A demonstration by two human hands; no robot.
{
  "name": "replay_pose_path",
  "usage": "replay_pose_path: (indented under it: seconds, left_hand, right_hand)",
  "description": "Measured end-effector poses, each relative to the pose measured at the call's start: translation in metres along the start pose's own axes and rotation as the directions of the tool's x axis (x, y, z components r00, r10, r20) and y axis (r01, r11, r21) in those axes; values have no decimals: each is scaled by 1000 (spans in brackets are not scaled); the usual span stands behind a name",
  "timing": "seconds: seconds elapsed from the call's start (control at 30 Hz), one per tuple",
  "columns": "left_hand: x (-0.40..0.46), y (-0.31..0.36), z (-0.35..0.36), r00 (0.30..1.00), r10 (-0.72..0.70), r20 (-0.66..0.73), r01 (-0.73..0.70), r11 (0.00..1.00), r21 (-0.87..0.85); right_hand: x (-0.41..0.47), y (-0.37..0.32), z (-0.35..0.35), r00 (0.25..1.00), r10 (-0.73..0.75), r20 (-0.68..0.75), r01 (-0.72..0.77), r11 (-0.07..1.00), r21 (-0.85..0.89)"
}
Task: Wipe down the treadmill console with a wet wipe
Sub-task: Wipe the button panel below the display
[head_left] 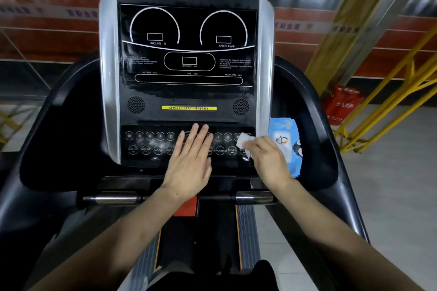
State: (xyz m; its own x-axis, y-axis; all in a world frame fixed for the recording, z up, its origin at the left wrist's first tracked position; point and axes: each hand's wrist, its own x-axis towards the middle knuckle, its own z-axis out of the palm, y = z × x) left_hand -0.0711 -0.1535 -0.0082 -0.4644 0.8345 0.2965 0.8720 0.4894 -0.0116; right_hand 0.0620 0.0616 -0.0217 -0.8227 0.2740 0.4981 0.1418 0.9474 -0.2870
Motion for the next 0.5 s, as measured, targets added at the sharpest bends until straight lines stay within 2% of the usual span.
replay_pose_path:
  seconds: [0.13,0.2,0.33,0.5]
  left_hand:
    - [12,-9,-8,999,-45,-15,45,999,27]
    - [14,-15,-8,998,-59,3,58,997,52]
    - [15,-20,-7,998,-57,26,55,997,55]
    - [16,-18,-6,998,-61,10,61,998,33]
  right_hand:
    - [28,0,-1,994,55,-93,-55,998,4]
    - [15,-1,6,995,-5,-95,4,1000,-8]
    - [-19,-3,9,987,-160,8,160,987,-6]
    - [26,-5,7,995,-77,-56,76,997,-8]
